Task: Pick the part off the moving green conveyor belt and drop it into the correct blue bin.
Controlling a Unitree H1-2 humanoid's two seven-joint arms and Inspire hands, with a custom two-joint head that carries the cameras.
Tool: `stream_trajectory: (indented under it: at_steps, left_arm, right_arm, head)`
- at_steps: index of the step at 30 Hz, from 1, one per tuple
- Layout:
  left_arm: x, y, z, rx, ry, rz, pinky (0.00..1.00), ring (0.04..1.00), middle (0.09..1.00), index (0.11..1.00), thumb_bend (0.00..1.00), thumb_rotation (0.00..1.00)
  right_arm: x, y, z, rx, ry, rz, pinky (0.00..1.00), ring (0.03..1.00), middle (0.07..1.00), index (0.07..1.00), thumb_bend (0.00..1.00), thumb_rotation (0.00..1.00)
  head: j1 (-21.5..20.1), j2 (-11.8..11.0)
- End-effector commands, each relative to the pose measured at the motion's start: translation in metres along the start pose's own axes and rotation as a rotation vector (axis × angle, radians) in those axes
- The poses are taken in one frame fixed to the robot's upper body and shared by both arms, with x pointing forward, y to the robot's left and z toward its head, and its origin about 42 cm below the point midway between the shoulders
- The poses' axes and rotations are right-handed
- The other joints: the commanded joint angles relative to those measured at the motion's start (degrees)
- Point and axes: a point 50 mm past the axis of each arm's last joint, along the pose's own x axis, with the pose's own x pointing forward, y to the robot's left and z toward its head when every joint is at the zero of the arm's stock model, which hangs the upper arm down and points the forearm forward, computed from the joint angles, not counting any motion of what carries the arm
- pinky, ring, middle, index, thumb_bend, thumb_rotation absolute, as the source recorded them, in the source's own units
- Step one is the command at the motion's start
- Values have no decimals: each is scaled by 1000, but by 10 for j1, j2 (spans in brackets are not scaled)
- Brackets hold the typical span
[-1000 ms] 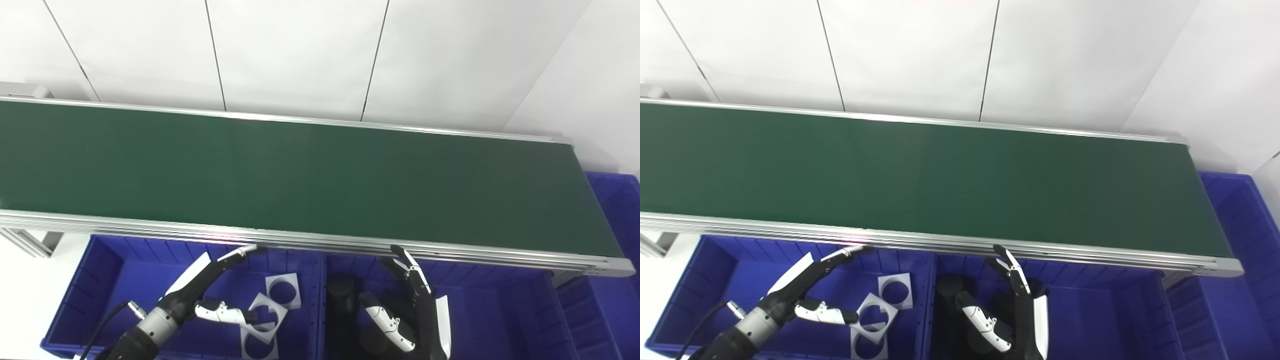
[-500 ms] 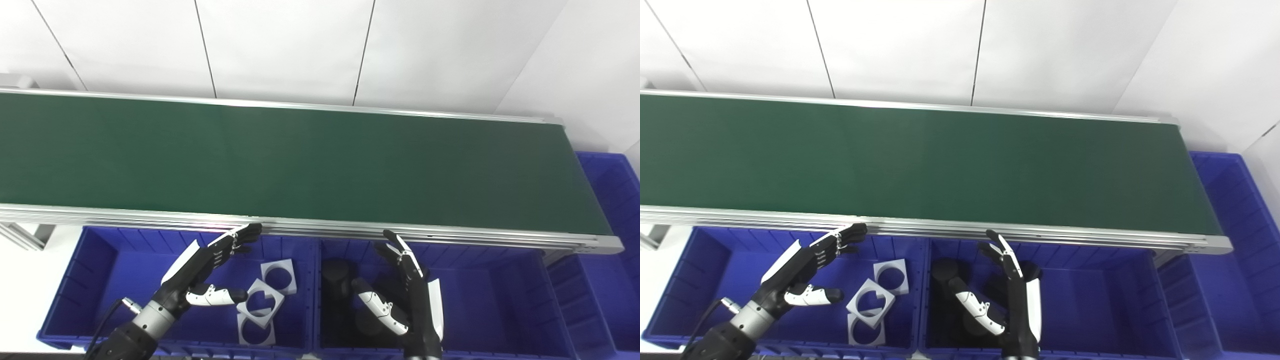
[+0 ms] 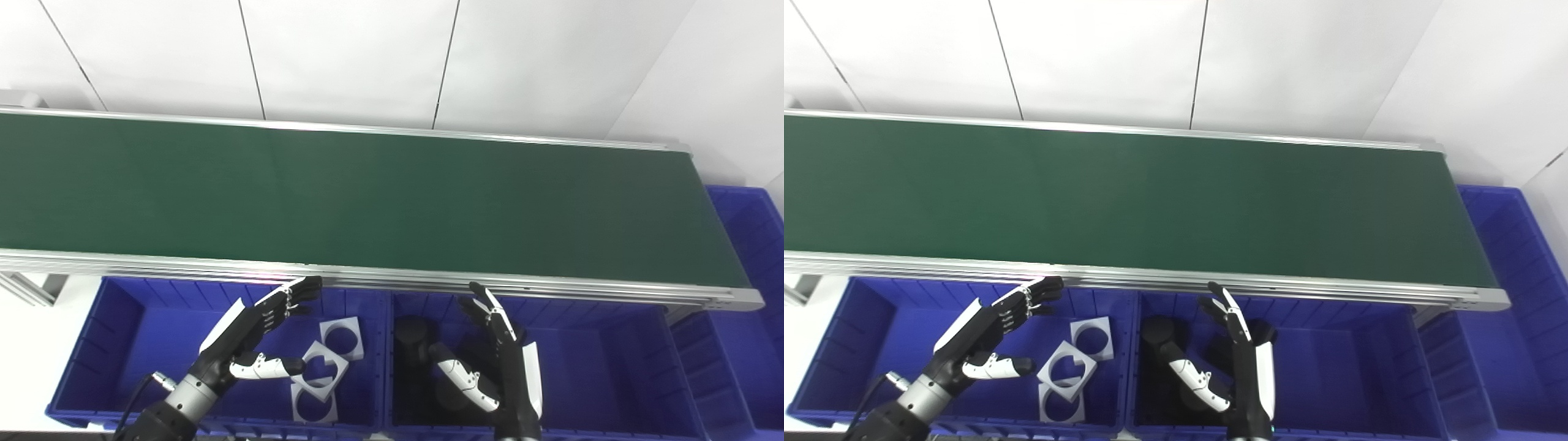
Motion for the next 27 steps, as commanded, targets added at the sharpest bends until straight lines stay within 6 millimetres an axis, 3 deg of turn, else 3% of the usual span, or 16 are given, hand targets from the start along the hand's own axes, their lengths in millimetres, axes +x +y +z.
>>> stream_trajectory:
  at_steps: [1,14,27]
  left_arm:
    - [2,2,11,35,-69,9,840,898,915,895,866,524]
    - [1,-9,6,-1,-59,41,908,946,974,945,884,514]
    - [-2,-22,11,69,-44,87,955,984,987,969,873,574]
  right_arm:
    - [1,1,8,23,-45,-8,816,798,795,887,684,528]
    - [1,0,6,23,-49,2,833,804,795,894,680,551]
    - [-1,0,7,31,-38,18,843,821,809,896,688,542]
  head:
    - [4,-2]
    - [11,-5]
    - [11,-3]
